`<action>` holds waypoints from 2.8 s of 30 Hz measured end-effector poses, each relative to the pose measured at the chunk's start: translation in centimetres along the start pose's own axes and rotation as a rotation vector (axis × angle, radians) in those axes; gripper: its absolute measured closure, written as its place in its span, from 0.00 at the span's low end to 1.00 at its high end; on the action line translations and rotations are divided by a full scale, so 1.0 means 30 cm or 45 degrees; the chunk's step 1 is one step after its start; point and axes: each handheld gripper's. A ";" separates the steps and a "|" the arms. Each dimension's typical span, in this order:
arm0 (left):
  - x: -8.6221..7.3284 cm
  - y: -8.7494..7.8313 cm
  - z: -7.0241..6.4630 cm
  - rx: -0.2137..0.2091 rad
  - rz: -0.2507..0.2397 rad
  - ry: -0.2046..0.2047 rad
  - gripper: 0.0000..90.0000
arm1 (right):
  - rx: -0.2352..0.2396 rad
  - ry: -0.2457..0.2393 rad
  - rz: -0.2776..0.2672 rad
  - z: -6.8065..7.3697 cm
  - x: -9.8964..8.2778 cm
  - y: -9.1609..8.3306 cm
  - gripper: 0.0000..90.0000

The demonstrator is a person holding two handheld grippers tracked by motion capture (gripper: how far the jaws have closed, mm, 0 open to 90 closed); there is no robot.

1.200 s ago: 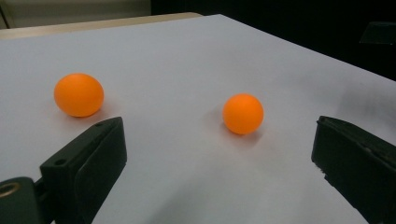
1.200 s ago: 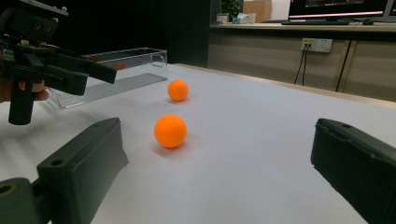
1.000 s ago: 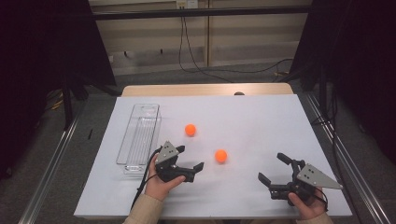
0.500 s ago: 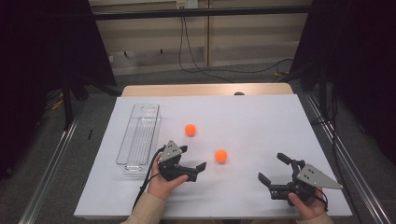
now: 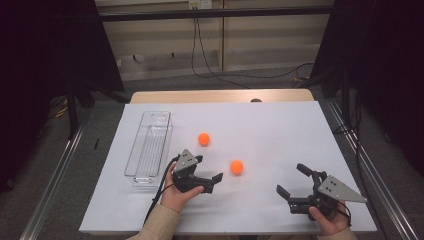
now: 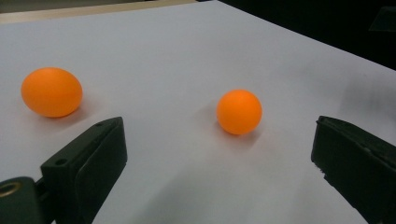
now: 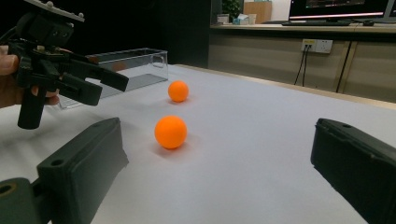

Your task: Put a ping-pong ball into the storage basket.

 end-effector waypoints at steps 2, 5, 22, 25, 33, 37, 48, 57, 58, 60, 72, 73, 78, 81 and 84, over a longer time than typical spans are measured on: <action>0.002 0.000 -0.002 -0.002 0.002 0.003 0.04 | 0.001 -0.001 0.000 0.000 0.000 0.000 0.02; 0.007 0.007 -0.005 -0.002 0.012 0.007 0.04 | 0.001 0.000 -0.001 0.001 0.000 0.000 0.02; 0.020 0.038 -0.014 -0.008 0.029 0.014 0.04 | 0.000 -0.001 -0.004 0.000 0.000 -0.001 0.02; 0.022 0.041 -0.015 -0.010 0.034 0.018 0.04 | 0.000 0.000 -0.003 0.000 0.000 -0.001 0.02; 0.028 0.055 -0.019 -0.015 0.036 0.018 0.04 | 0.001 0.002 -0.004 -0.001 0.001 -0.002 0.02; 0.034 0.059 -0.022 -0.014 0.038 0.021 0.04 | 0.002 0.000 -0.005 0.000 0.001 -0.002 0.02; 0.039 0.073 -0.024 -0.012 0.045 0.022 0.05 | 0.003 -0.001 -0.006 -0.001 0.001 -0.001 0.02; 0.042 0.086 -0.025 -0.016 0.048 0.023 0.05 | 0.004 0.003 -0.008 -0.002 0.001 -0.002 0.02; 0.042 0.087 -0.026 -0.017 0.048 0.023 0.05 | 0.004 0.003 -0.009 -0.002 0.002 -0.002 0.02; 0.044 0.089 -0.028 -0.019 0.052 0.024 0.05 | 0.004 0.002 -0.011 -0.002 0.002 -0.003 0.02; 0.049 0.098 -0.030 -0.020 0.058 0.025 0.05 | 0.005 0.001 -0.011 -0.001 0.002 -0.003 0.02; 0.049 0.099 -0.030 -0.019 0.061 0.028 0.05 | 0.004 0.001 -0.011 -0.002 0.002 -0.003 0.02; 0.050 0.101 -0.031 -0.020 0.061 0.028 0.05 | 0.005 -0.001 -0.012 -0.002 0.002 -0.003 0.02; 0.053 0.102 -0.033 -0.021 0.061 0.031 0.05 | 0.005 0.000 -0.010 -0.001 0.002 -0.003 0.02; 0.054 0.106 -0.034 -0.021 0.065 0.036 0.05 | 0.006 -0.001 -0.012 -0.001 0.002 -0.003 0.02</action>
Point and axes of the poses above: each handheld gripper's, and its own axes: y roughly forward along the jaws, x roughly out of its top, z roughly to its left, and after that the axes turned 12 degrees about z, right-handed
